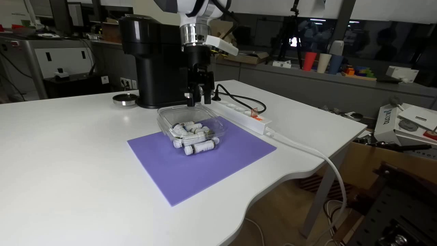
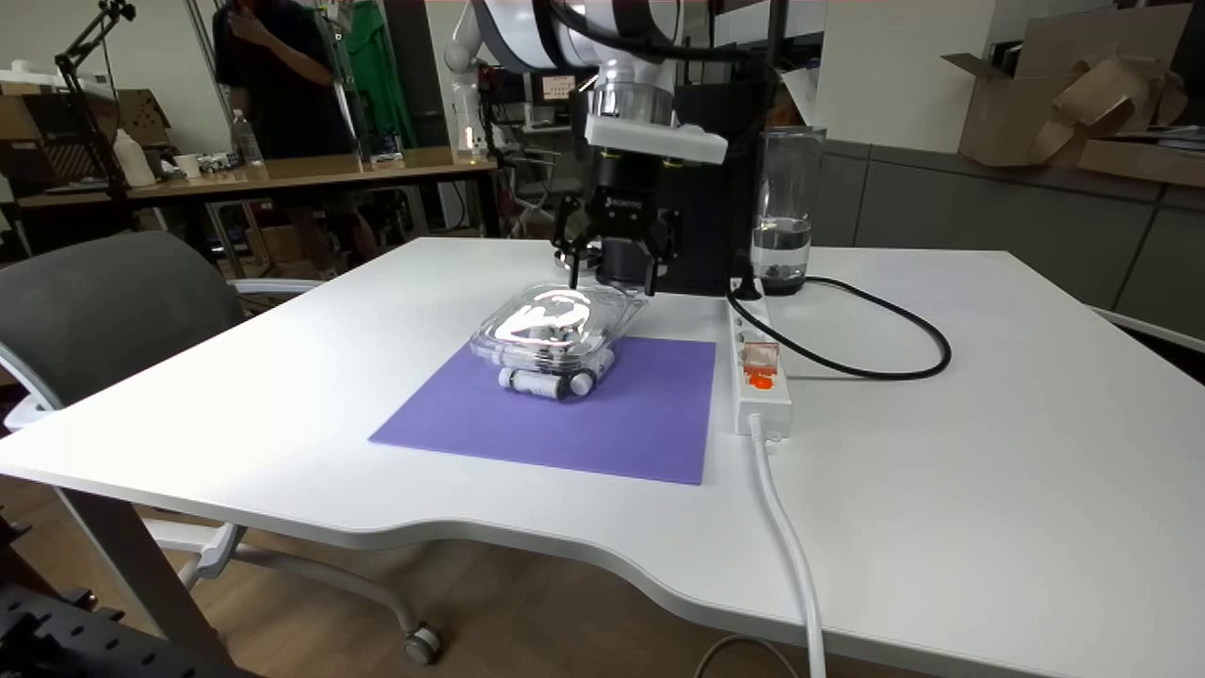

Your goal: Open the bowl

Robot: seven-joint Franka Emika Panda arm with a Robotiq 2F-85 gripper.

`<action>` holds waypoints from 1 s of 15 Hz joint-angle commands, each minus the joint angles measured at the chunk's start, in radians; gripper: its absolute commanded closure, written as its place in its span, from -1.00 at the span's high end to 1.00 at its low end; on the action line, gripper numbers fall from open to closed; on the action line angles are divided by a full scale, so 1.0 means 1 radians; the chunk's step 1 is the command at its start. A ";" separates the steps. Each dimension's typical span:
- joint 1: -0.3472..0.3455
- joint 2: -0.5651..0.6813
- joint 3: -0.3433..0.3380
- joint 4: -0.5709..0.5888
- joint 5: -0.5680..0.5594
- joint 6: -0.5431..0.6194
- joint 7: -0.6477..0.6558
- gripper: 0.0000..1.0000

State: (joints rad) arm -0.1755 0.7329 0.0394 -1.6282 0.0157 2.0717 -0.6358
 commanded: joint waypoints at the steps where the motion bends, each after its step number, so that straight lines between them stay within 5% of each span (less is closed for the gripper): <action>1: 0.000 0.016 0.004 0.017 -0.014 -0.013 0.009 1.00; 15: 0.012 0.037 0.007 0.034 -0.016 0.025 0.020 1.00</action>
State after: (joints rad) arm -0.1667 0.7526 0.0438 -1.6242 0.0151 2.0874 -0.6358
